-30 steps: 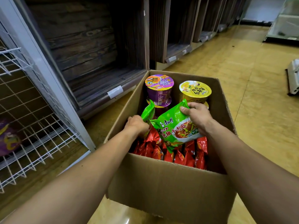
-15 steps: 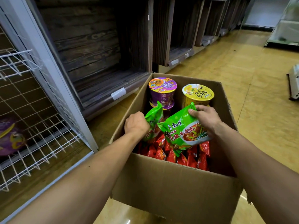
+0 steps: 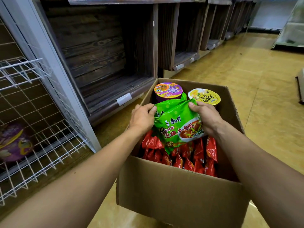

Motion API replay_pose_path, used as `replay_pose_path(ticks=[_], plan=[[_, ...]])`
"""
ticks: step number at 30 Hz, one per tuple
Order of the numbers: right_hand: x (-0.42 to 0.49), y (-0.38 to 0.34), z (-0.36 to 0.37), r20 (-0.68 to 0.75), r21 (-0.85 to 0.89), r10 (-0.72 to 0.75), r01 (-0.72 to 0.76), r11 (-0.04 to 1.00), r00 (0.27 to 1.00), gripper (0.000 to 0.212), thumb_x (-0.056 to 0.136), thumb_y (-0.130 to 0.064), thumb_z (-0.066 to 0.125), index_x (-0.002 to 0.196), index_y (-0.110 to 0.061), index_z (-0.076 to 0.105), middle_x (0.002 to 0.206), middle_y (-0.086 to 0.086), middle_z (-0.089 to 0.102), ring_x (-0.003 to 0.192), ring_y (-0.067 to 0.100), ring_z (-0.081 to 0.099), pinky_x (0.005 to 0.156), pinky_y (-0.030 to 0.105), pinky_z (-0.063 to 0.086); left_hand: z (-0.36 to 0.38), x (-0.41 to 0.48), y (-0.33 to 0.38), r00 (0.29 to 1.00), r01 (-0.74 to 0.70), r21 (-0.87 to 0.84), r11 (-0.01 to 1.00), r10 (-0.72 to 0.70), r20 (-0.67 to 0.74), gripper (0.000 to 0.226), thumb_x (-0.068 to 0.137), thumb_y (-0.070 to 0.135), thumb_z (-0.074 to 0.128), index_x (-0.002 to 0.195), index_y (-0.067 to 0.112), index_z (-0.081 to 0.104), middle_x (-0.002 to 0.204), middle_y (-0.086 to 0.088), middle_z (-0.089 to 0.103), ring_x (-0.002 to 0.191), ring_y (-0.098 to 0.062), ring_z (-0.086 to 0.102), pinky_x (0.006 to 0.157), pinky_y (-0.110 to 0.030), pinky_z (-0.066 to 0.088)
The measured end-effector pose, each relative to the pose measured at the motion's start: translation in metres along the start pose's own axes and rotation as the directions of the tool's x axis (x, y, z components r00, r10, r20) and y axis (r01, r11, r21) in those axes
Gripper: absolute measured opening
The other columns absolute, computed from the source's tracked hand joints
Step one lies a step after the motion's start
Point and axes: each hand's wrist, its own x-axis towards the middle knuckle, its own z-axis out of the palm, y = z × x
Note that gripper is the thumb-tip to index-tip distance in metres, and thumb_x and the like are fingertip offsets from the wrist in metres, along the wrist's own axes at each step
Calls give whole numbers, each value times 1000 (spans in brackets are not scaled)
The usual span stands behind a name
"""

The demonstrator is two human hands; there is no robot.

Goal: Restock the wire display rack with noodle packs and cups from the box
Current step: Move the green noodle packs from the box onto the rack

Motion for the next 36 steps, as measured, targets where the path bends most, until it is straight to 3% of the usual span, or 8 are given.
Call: replay_pose_path(ticks=[4,6,13,17,21,26,30,36], plan=[[0,-2,6,73,84,5,-11,996,997,35,88,-19,73,119,-5,65,110,12,76,102,28,73,99,48,53,-4,-4,5,999,-11,-210,978,21,42,25,106,32,47,100,20,69,96,-2,67,93,-20,59,76,-30,40],[-4,-5,9,88,89,0,-8,996,996,3,96,-12,64,96,-11,66,94,6,78,95,25,73,91,42,55,-5,-8,7,997,30,-294,955,-9,71,27,106,32,47,100,18,69,94,1,67,84,-14,56,74,-30,40],[-3,-10,18,33,79,-55,52,996,998,18,97,-6,60,84,-16,66,80,1,78,86,19,74,83,35,57,-6,-14,11,992,97,-436,895,-53,111,31,107,31,46,104,10,68,89,1,64,78,-13,54,72,-31,41],[-3,-12,22,61,15,-72,72,997,996,12,97,-13,62,99,-14,73,98,10,78,97,27,74,92,41,57,-8,-16,13,987,131,-488,863,-70,142,26,108,29,44,102,17,66,82,7,61,75,-8,54,60,-20,41],[-3,-12,25,-41,45,-81,83,996,996,18,97,-10,63,83,-20,67,67,-3,76,68,12,74,65,25,58,-12,-18,18,972,208,-551,808,-105,211,22,107,42,43,105,26,58,82,18,57,70,8,51,48,-3,39],[0,-16,34,-187,126,-64,88,988,980,22,97,-7,64,83,-25,64,71,2,74,72,19,71,73,35,60,-18,-19,21,982,162,-630,759,-60,180,39,96,60,53,122,32,57,113,11,64,94,-1,59,68,-19,42],[7,-19,38,-293,243,43,31,969,955,29,95,-11,67,123,-14,66,100,15,75,90,32,75,86,51,60,-18,-19,16,979,53,-662,747,93,183,80,82,54,76,148,51,31,132,10,56,113,-9,63,92,-26,54],[9,-20,38,-343,295,163,-59,954,925,7,96,-11,66,98,-7,60,85,14,73,75,29,74,70,44,62,-9,-21,13,971,84,-665,742,88,221,83,76,53,83,146,31,44,131,4,67,114,-16,69,105,-46,51]])
